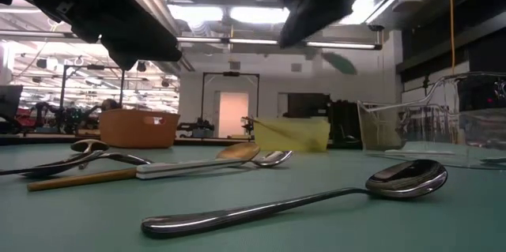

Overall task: Sort silverware by color (type)
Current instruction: Put the white patterned spoon into the transparent bin

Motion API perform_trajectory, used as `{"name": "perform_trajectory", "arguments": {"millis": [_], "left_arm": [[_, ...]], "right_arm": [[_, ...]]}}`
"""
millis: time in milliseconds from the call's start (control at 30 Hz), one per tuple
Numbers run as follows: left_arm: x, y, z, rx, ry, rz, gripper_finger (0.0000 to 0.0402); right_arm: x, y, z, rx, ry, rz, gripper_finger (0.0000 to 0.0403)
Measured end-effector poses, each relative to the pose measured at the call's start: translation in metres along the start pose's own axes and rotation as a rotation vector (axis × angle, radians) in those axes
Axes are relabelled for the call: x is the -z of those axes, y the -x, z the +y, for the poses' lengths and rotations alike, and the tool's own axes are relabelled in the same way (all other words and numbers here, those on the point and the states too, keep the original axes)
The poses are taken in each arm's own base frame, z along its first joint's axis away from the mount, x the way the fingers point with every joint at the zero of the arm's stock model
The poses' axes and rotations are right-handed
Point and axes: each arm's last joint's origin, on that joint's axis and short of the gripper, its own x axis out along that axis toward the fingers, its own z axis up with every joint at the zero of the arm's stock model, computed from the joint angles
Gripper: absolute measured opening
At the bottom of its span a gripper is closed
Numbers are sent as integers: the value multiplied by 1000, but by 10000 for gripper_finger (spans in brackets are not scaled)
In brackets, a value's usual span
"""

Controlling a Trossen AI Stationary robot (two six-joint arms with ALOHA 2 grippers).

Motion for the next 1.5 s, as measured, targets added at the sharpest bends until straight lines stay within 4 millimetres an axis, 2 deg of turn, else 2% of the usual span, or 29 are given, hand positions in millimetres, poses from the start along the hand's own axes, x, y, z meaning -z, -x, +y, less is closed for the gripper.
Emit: {"name": "perform_trajectory", "arguments": {"millis": [233, 500, 967, 1133, 1500], "left_arm": [[0, 0, 0, 0, 0, 0, 118], [0, 0, 0, 0, 0, 0, 118], [0, 0, 0, 0, 0, 0, 118], [0, 0, 0, -1, -1, 0, 118], [0, 0, 0, -2, 0, -1, 118]], "right_arm": [[-2, 35, -6, 90, -7, -37, 5], [1, 65, -11, 182, -15, -38, 5], [30, 117, -16, 441, -190, 127, 5], [43, 130, -15, 517, -285, 195, 5], [65, 140, -13, 675, -431, 349, 5]]}}
